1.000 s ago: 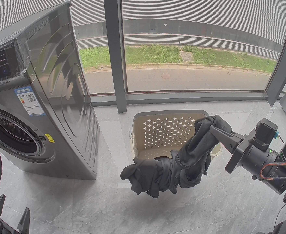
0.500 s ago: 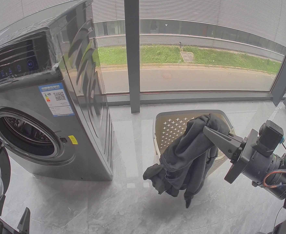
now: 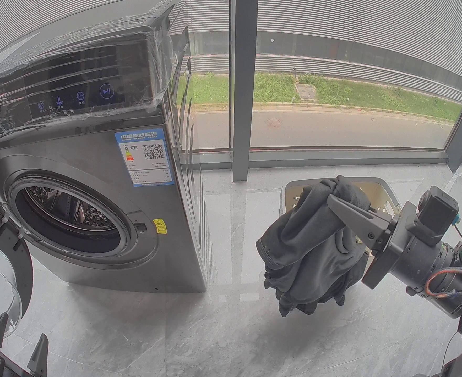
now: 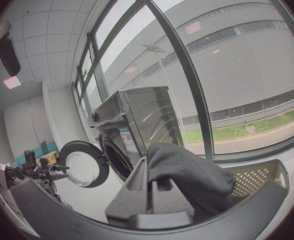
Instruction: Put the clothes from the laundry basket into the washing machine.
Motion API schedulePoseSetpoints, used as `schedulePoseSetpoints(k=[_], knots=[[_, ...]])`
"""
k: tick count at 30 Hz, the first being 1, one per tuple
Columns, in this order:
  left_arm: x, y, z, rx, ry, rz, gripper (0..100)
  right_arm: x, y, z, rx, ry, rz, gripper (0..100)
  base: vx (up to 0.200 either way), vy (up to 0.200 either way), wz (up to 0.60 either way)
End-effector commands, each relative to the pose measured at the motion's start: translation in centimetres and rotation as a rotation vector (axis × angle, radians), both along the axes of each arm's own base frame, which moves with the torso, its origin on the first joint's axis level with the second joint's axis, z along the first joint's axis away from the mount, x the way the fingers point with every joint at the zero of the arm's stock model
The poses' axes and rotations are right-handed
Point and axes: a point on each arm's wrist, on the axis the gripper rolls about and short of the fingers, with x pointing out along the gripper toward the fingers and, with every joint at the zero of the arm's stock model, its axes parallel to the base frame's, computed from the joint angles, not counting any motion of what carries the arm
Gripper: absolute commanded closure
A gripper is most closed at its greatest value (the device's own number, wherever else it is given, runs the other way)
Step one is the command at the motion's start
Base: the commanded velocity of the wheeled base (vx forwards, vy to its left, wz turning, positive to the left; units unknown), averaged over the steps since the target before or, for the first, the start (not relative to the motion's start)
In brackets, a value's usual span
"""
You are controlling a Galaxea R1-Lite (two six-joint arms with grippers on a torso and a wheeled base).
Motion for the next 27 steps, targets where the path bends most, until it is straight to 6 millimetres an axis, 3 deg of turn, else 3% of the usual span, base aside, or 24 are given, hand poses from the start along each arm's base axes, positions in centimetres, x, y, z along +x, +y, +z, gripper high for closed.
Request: schedulePoseSetpoints(k=[1, 14, 20, 27], knots=[[-0.02, 0.00, -0.49, 0.000, -0.002, -0.002, 0, 0.06, 0.06, 0.18, 0.006, -0.005, 0.000, 100, -0.200, 0.000, 0.00], [-0.02, 0.00, -0.49, -0.002, -0.002, 0.000, 0, 0.20, -0.07, -0.29, -0.009, 0.011, -0.009, 100, -0.200, 0.000, 0.00], [-0.02, 0.00, -0.49, -0.002, -0.002, -0.002, 0, 0.17, -0.05, -0.40, -0.011, 0.015, -0.007, 100, 0.000, 0.000, 0.00], [-0.02, 0.00, -0.49, -0.002, -0.002, 0.000, 0, 0.16, -0.06, -0.45, -0.013, 0.017, -0.007, 100, 0.000, 0.200, 0.00]])
